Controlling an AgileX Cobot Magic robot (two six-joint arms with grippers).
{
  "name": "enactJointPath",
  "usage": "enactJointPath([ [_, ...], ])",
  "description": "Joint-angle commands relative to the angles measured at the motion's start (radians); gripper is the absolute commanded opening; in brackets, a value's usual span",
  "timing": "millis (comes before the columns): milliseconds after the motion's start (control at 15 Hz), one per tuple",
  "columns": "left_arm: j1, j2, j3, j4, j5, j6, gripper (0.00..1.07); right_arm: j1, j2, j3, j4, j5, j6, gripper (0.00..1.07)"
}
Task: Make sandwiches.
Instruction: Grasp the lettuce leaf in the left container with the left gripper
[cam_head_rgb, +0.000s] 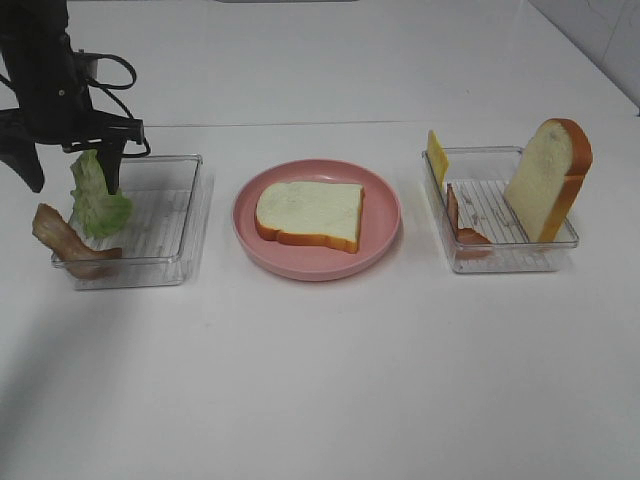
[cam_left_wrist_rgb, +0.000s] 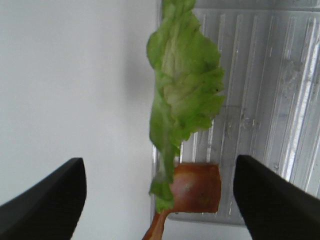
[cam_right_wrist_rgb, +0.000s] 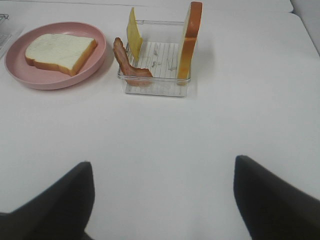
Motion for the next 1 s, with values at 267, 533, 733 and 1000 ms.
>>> enactJointPath([
  [267,-0.002,0.031,0.003,0.0,-0.078,-0.011,0.64,-0.008,-0.013,0.0,0.0,-0.007,-0.007,0.74],
  [533,-0.002,0.031,0.003,0.0,-0.104,-0.011,0.58,-0.008,-0.013,0.0,0.0,-0.007,-0.007,0.74],
  [733,-0.002,0.031,0.003,-0.001,-0.123,-0.011,0.49,-0.008,-0.013,0.0,0.0,-0.007,-0.007,0.74],
  [1000,-0.002,0.031,0.003,-0.009,-0.149,-0.011,0.28,-0.008,-0.013,0.0,0.0,-0.007,-0.007,0.74],
])
